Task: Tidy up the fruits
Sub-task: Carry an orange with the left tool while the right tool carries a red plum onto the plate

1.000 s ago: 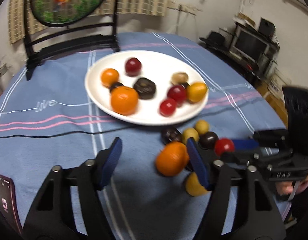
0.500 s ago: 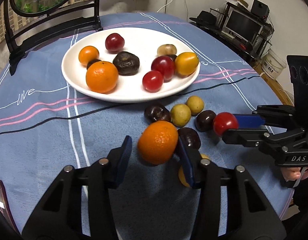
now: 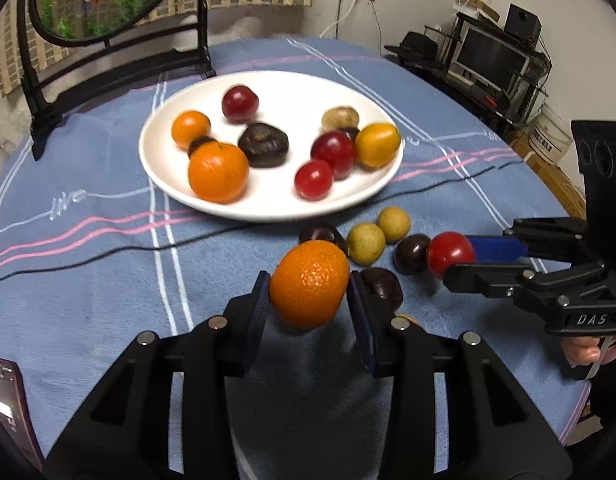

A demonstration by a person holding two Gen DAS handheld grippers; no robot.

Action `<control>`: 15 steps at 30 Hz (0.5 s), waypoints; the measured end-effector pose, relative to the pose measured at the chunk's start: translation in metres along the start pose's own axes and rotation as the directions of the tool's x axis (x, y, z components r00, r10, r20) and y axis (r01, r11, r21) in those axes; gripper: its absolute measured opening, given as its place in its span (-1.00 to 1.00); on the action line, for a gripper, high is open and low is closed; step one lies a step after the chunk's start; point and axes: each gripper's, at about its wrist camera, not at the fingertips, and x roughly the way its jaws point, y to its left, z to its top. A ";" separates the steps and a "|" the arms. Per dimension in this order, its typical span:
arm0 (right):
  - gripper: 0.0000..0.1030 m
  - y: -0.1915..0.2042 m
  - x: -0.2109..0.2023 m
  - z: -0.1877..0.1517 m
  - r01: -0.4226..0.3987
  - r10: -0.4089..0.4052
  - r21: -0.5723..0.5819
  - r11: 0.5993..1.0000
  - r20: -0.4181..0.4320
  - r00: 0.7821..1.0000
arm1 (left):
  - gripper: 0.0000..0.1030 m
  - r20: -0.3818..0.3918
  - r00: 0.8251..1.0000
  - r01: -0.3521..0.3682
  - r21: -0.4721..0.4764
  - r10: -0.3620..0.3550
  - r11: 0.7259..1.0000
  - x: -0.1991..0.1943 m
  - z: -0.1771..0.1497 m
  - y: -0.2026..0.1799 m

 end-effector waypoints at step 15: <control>-0.41 -0.006 0.002 0.064 0.095 -0.103 0.043 0.995 0.258 0.961 | -0.23 0.162 0.980 -0.083 -0.183 0.113 0.980 -0.021 0.061 0.033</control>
